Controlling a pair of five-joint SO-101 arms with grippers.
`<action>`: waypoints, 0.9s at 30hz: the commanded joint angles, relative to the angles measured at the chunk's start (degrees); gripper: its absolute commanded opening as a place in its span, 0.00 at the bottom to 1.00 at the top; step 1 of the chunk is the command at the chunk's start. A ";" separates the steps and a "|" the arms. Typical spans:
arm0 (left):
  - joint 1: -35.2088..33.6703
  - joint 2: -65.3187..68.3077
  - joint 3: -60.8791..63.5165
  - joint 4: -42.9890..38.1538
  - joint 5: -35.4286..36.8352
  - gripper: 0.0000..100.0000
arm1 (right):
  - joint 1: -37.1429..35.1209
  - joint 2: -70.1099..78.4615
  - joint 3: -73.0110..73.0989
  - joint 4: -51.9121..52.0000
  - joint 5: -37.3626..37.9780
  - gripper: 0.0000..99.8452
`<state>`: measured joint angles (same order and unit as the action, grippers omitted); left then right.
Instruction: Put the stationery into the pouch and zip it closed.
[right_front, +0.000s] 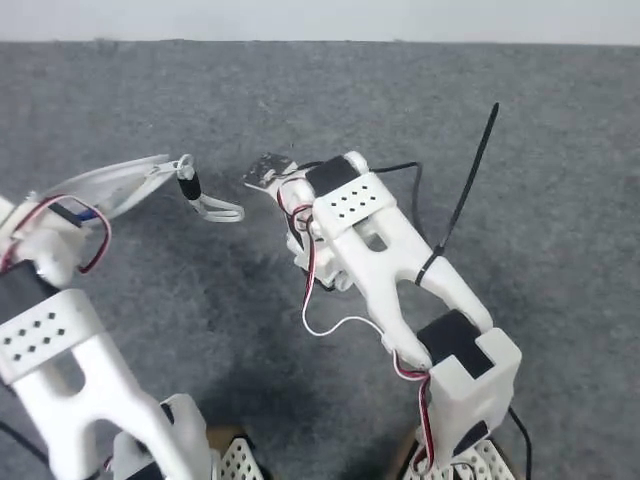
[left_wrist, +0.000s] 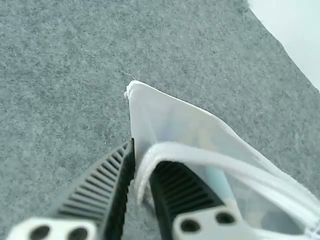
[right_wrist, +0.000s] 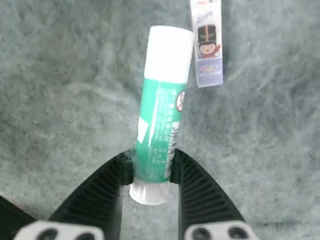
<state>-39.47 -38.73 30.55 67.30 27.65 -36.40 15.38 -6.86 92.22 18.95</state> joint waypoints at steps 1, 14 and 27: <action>-0.09 -1.32 -1.54 -1.85 0.79 0.01 | 0.48 -4.70 -2.73 1.89 0.53 0.02; 0.00 -1.23 -1.54 -1.85 0.79 0.01 | -2.42 -6.37 4.66 -3.12 0.09 0.19; 0.00 -1.23 -1.54 -1.93 0.79 0.01 | -5.23 -6.29 10.64 -13.85 -0.09 0.18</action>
<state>-39.47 -38.73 30.55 67.30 27.65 -41.14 13.10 1.41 84.13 18.86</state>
